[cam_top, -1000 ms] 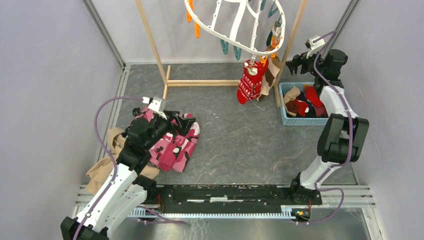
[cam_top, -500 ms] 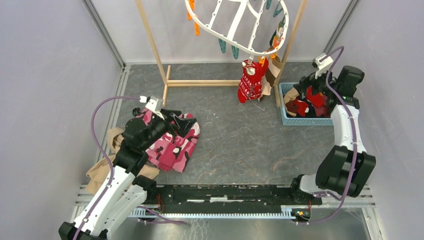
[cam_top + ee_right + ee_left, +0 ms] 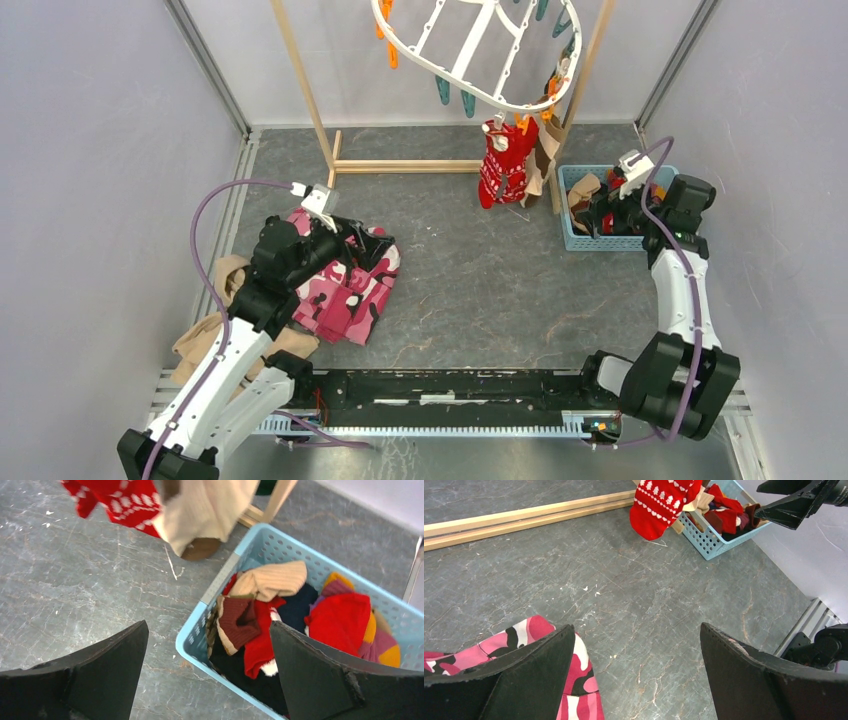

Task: Clip the socks to the hanger
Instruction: Pick up the sock from the bin.

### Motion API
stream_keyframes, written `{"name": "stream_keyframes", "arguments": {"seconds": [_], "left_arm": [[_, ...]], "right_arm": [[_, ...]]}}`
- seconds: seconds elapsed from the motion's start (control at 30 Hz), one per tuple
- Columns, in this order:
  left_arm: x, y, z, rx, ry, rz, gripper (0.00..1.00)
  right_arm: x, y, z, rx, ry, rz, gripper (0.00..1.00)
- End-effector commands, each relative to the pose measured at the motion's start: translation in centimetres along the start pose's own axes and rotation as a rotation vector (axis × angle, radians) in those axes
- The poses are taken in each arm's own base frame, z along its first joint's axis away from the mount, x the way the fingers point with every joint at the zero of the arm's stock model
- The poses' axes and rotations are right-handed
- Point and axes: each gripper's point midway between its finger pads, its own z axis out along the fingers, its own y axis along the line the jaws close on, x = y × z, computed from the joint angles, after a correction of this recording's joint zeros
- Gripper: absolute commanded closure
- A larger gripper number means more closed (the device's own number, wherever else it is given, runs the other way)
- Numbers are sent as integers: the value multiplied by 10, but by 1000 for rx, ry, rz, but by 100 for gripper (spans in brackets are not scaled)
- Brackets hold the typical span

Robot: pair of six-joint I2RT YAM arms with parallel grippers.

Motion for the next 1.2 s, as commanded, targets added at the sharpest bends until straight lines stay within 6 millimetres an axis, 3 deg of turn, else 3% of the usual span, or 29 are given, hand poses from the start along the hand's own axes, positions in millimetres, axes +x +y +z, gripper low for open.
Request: {"name": "stream_keyframes", "arguments": {"seconds": [0.0,0.07,0.27,0.4,0.57,0.8,1.03,1.17], "left_arm": [[4,6,-2,-24,-4,16,0],[3,8,-1,-30,-3,15,0],[4,17,-1,-54,-7,-17,1],[4,18,-1,-51,-7,-26,1],[1,22,-1,-46,-22,-49,1],[0,28,-1,-35,-23,-89,2],[0,31,-1,-41,-27,-96,2],[-1,32,-1,-41,-32,-99,2]], "right_arm": [[8,-29,2,105,-5,95,2],[12,-45,6,173,8,159,3],[14,-92,37,231,26,352,22],[29,-112,57,265,50,458,24],[52,-119,77,277,99,533,24],[63,-118,100,248,117,571,30],[58,-124,115,220,86,578,46],[48,-126,111,228,65,544,66]]}}
